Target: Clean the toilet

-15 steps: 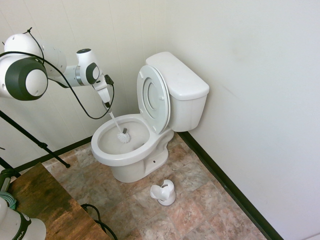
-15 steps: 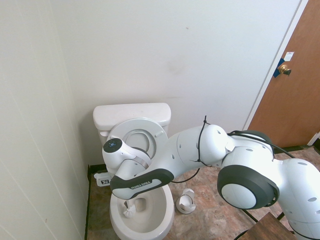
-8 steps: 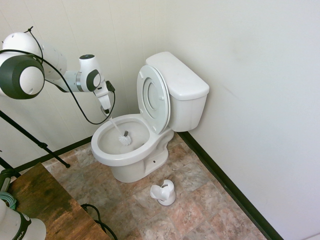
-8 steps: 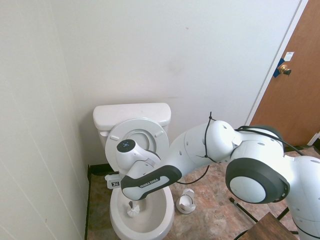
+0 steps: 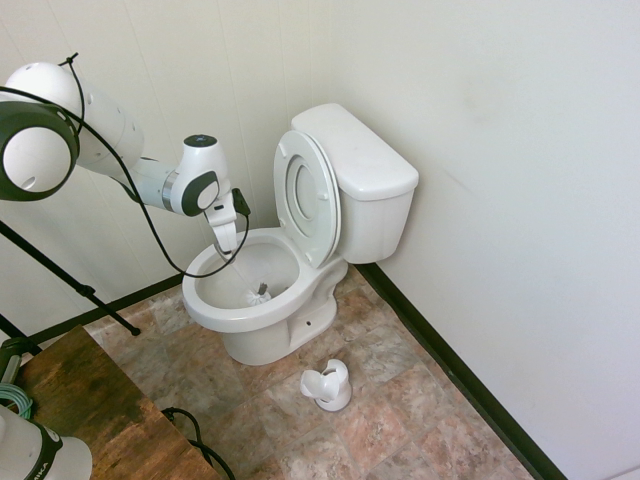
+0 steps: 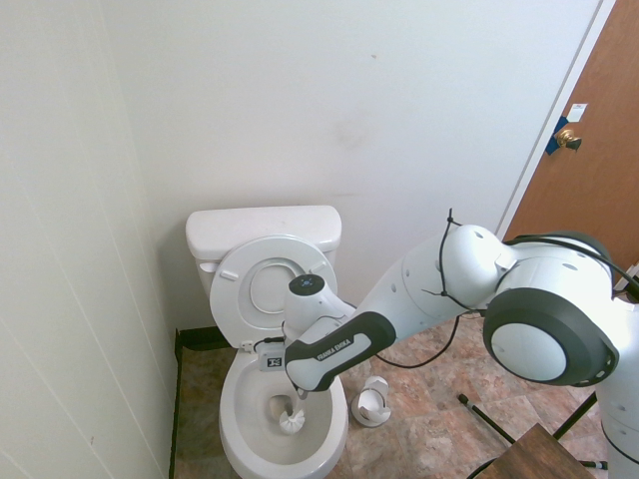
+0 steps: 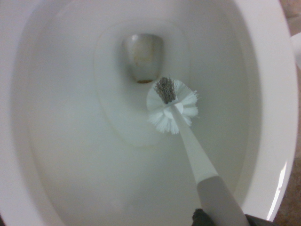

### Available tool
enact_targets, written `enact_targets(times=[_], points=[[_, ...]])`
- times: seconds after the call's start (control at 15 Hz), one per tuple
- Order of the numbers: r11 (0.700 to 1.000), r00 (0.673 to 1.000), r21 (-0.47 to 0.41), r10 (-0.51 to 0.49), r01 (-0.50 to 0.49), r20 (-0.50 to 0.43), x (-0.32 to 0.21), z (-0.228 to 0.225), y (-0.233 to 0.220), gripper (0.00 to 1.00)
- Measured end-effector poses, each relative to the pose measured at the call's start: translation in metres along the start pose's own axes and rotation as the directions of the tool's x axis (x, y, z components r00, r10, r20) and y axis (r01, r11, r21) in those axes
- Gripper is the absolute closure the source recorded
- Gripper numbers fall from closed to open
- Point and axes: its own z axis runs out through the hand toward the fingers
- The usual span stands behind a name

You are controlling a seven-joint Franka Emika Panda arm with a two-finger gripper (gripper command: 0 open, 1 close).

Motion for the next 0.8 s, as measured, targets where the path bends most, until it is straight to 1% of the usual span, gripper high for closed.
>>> enact_targets(times=[0.2,0.47,0.67,0.8], points=[[0.999,0.999,0.008,0.046,-0.046,0.002,0.037,-0.001,-0.006,1.00],[0.995,0.996,0.028,0.092,-0.093,0.009,0.061,0.015,-0.048,1.00],[0.992,0.995,0.069,0.103,-0.103,0.009,0.065,0.025,-0.086,1.00],[0.990,0.995,0.099,0.104,-0.104,0.003,0.056,0.028,-0.108,1.00]])
